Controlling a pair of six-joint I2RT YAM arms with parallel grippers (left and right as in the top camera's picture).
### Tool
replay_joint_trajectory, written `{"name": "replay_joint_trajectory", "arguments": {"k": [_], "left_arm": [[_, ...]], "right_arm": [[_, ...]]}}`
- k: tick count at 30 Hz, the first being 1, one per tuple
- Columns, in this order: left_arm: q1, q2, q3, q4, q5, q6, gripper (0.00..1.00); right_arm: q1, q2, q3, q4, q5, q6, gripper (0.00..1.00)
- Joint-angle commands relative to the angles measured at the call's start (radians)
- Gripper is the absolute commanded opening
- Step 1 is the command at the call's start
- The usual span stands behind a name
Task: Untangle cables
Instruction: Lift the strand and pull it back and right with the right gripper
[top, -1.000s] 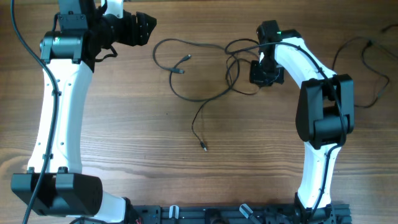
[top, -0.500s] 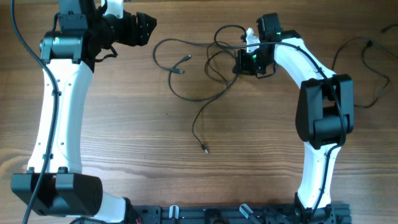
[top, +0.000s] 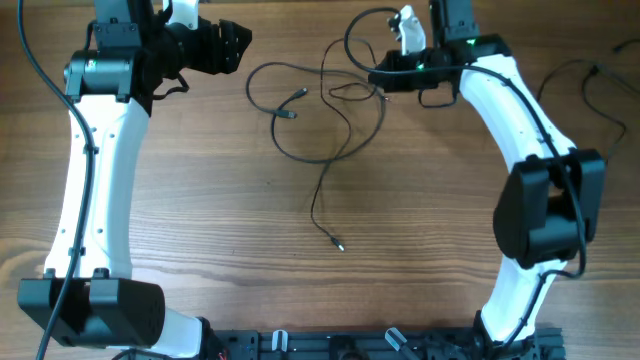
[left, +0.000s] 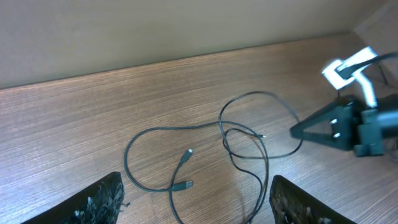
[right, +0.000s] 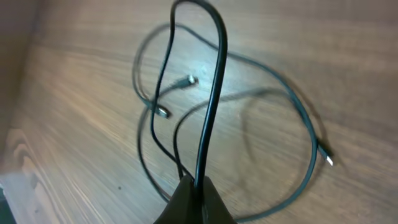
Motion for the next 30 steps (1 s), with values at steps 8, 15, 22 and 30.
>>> {"name": "replay_joint_trajectory", "arguments": {"k": [8,15,22,30], "left_arm": [[0.008,-0.033,-0.002,-0.002,0.013,-0.002,0.77],[0.008,-0.032,-0.002,-0.002,0.013,-0.002,0.77],[0.008,-0.032,-0.002,-0.004,0.013,-0.002,0.77],[0.008,-0.033,-0.002,-0.006,0.013,-0.002,0.77]], "right_arm": [[0.005,-0.047,0.305,-0.189,0.179,-0.058,0.04],[0.004,-0.048,0.549,-0.351,0.328,-0.071,0.04],[0.004,-0.052,0.773,-0.480,0.415,-0.083,0.04],[0.004,-0.066,0.894,-0.555,0.476,-0.055,0.04]]}}
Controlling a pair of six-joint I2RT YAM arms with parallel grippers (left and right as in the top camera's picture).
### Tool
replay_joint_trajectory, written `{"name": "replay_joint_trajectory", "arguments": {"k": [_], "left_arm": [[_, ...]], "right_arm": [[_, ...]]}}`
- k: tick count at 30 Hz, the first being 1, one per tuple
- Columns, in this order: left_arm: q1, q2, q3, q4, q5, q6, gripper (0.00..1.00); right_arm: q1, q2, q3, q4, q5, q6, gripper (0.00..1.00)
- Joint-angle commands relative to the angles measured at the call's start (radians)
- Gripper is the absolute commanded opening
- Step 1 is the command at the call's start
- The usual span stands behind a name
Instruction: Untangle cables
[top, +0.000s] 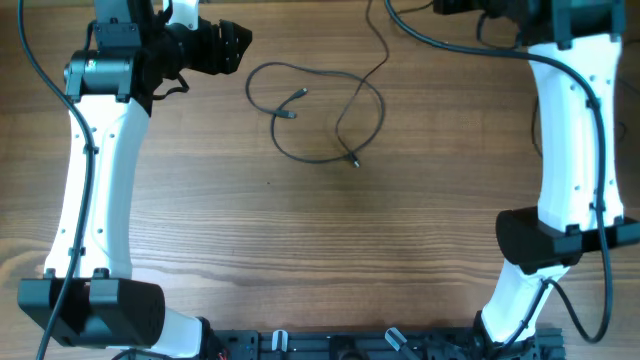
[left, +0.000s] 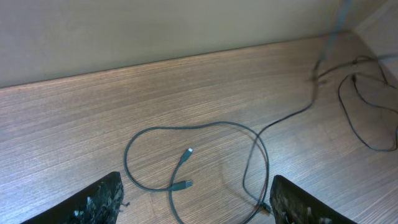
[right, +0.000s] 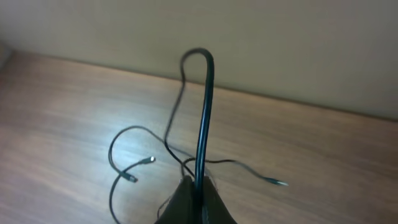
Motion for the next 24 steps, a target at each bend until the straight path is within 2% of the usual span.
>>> {"name": "replay_joint_trajectory", "arguments": {"k": [1,6,12,24], "left_arm": [[0.008,-0.032,-0.002,-0.003,0.013,-0.002,0.77],[0.008,-0.033,-0.002,-0.004,0.013,-0.002,0.77],[0.008,-0.032,-0.002,-0.004,0.013,-0.002,0.77],[0.008,-0.032,-0.002,-0.003,0.013,-0.002,0.77]], "right_arm": [[0.003,-0.041,0.039,-0.024,0.079,0.014,0.04],[-0.004,-0.079,0.039,-0.056,0.218,0.061,0.04],[-0.044,-0.171,0.039,-0.066,0.260,0.066,0.04],[-0.244,-0.245,0.039,-0.195,0.347,0.186,0.04]]}}
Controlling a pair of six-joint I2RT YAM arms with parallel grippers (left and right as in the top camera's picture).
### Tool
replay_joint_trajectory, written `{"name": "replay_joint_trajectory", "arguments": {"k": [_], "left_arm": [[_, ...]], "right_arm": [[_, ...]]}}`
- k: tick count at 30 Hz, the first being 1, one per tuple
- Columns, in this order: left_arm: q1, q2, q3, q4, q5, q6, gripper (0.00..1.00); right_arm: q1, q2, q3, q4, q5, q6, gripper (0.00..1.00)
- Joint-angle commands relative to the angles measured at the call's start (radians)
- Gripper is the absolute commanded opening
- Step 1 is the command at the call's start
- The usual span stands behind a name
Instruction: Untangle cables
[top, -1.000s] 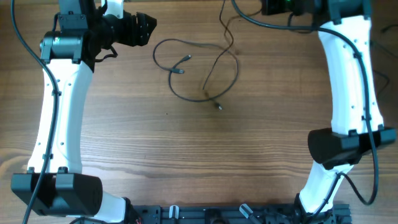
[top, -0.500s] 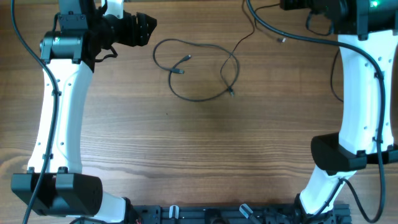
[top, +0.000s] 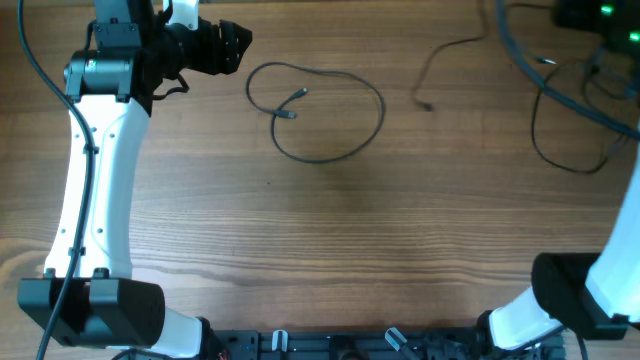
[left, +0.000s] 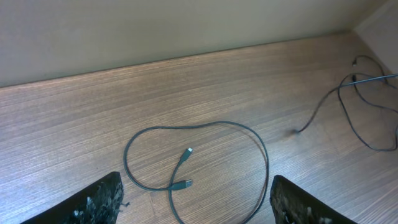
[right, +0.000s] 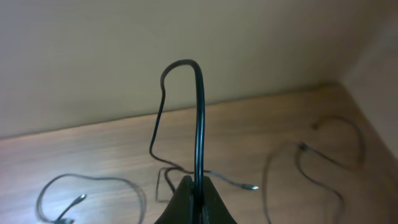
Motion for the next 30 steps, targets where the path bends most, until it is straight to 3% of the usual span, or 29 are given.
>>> {"name": "replay_joint_trajectory", "arguments": {"k": [1,13,30], "left_arm": [[0.008,-0.032,-0.002,-0.002,0.013,-0.002,0.77],[0.008,-0.032,-0.002,0.003,0.013,-0.002,0.78],[0.008,-0.032,-0.002,-0.004,0.013,0.000,0.78]], "right_arm": [[-0.063,-0.001,0.008,-0.036,0.065,0.076,0.04],[-0.192,-0.048,0.008,-0.087,0.154,0.123,0.04],[-0.528,-0.158,0.005,-0.100,0.164,0.178,0.05]]}}
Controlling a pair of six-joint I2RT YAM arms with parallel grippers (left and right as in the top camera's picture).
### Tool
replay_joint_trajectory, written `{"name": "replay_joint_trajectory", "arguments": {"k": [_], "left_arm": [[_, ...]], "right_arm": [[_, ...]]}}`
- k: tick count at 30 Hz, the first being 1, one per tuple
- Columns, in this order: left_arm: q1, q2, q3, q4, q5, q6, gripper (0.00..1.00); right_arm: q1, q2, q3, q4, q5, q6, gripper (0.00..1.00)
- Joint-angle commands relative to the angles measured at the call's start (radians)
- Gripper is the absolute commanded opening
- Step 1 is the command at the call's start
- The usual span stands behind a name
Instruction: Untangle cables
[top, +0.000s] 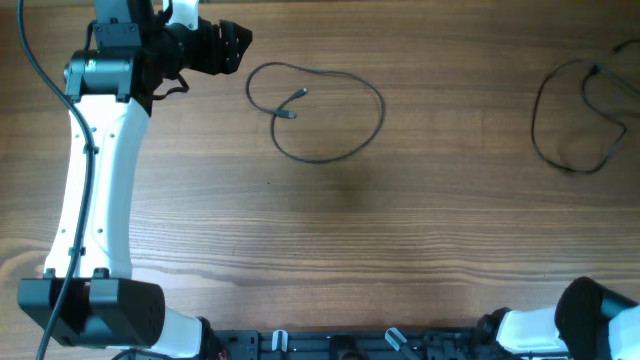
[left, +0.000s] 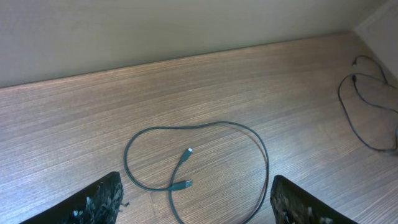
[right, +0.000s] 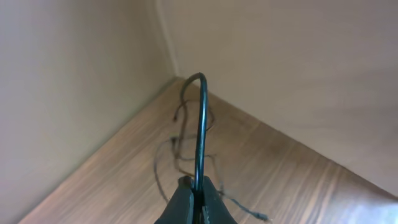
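Observation:
A dark looped cable (top: 318, 160) with both plugs (left: 185, 155) inside its loop lies alone on the wooden table at centre back. My left gripper (left: 196, 211) is open above its near side and holds nothing; the overhead view has it at the back left (top: 228, 47). A second dark cable (top: 536, 120) is spread at the far right edge, apart from the first. My right gripper (right: 198, 194) is shut on a strand of that second cable (right: 200, 118), which arches up from the jaws, with the rest trailing on the wood (right: 177, 146). The overhead view does not show the right gripper.
Pale walls (right: 74, 74) meet in a corner behind the right-hand cable. The right arm's base (top: 600, 315) shows at the front right corner, and a black rail (top: 340, 345) runs along the front edge.
The right arm has left the overhead view. The cable it holds, whose free end was hanging right of centre, is now gathered at the far right edge. Left arm and looped cable are unchanged.
First, two cables lay crossed at centre back, with my right gripper shut on one strand. Then that strand was raised and partly out of the loop. Then it was fully free and further right. Now the cables are far apart.

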Motion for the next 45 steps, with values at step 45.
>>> {"name": "replay_joint_trajectory", "arguments": {"k": [45], "left_arm": [[0.008,-0.032,-0.002,-0.019,0.013,0.021,0.78]], "right_arm": [[-0.271,0.573,-0.173,0.174,-0.173,0.048,0.04]]}}
